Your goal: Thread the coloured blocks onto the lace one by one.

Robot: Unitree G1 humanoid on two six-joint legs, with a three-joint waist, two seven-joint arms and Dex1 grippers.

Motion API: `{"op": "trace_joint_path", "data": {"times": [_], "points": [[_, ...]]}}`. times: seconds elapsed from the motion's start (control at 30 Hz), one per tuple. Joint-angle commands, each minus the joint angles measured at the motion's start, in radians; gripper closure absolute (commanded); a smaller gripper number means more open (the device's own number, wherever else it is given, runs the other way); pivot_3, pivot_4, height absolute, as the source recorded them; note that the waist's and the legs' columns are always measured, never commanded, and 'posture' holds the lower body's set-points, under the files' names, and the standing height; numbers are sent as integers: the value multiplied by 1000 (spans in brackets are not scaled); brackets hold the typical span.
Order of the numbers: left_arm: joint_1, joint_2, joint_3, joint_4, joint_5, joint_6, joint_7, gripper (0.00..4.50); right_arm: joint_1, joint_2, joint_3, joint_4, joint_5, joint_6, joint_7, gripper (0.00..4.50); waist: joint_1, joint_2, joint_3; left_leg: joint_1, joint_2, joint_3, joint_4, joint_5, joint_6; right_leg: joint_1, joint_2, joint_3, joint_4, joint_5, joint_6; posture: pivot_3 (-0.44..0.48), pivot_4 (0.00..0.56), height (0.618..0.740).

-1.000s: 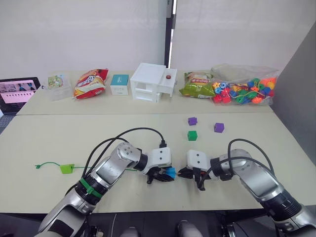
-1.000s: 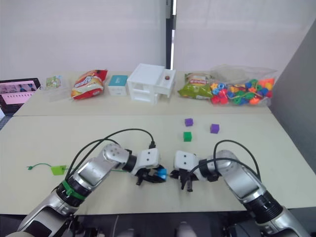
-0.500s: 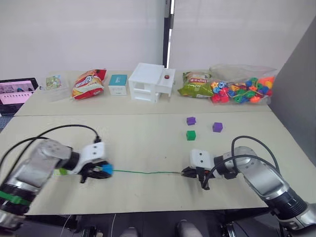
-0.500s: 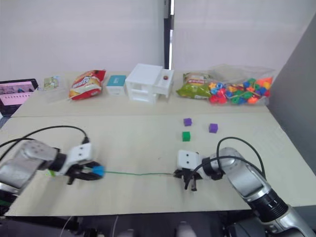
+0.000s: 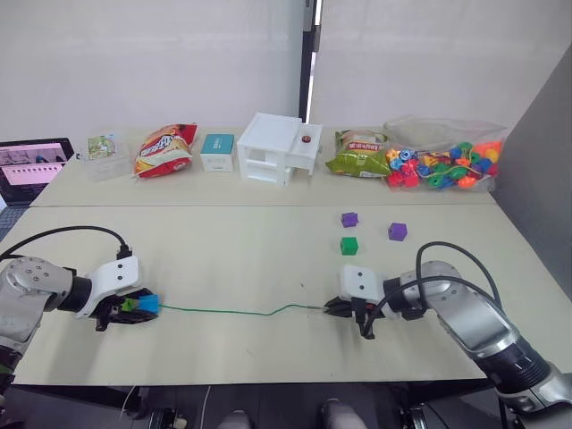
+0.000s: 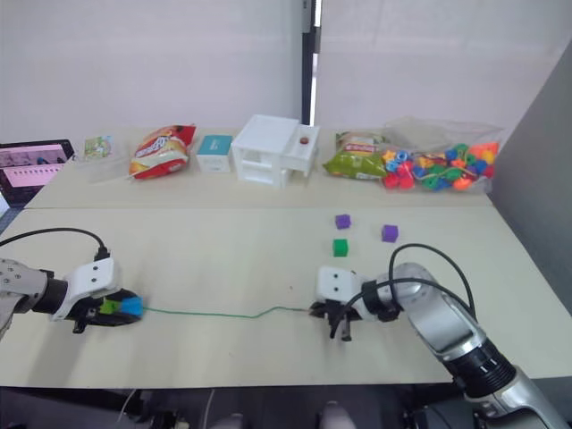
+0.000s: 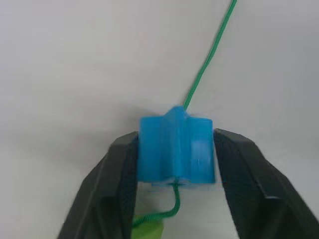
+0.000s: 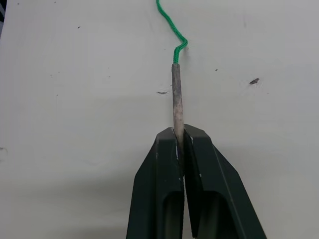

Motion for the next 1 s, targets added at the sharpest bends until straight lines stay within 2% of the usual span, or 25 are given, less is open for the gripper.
{"op": "trace_joint_path", "data": {"times": [0.03,0.07,0.2,0.3,0.4,0.57,0.73,1.0], "points": [[-38,-1,47,-72,-46,47,0,739,-37,25,-15,-59,41,46,3,4500,-2,0,0,0,0,0,0,0,0,0,0,0,0,0,0,0,150,740],[-50,-6,48,-99,-62,73,-1,484,-49,36,-6,-69,44,65,-1,4500,-2,0,0,0,0,0,0,0,0,0,0,0,0,0,0,0,150,740],[-101,-60,28,-264,-144,223,13,484,-104,88,49,-78,27,124,-23,4500,-4,0,0,0,0,0,0,0,0,0,0,0,1,0,0,0,150,740],[-135,-150,-24,-380,-178,310,63,484,-147,132,96,-50,-1,153,-48,4500,-3,0,0,0,0,-1,0,0,0,0,0,0,1,0,0,0,150,740],[-161,-256,-99,-440,-155,341,127,484,-178,152,143,-10,-39,159,-62,4500,-2,0,0,0,0,-1,1,0,0,0,0,0,1,0,0,0,150,740],[-166,-369,-208,-449,-98,321,178,484,-208,168,183,30,-71,164,-67,4500,-5,-1,0,0,0,-1,1,0,0,0,0,0,1,0,0,0,150,740],[-159,-413,-259,-404,-53,270,196,484,-217,170,184,39,-78,171,-67,4500,-5,0,0,0,-1,-1,1,0,0,0,0,0,2,0,0,0,150,740],[-158,-465,-278,-353,-34,223,197,484,-218,177,178,16,-71,193,-65,4500,-2,0,0,-1,-1,-1,1,0,0,0,0,0,1,0,0,0,150,740]]}}
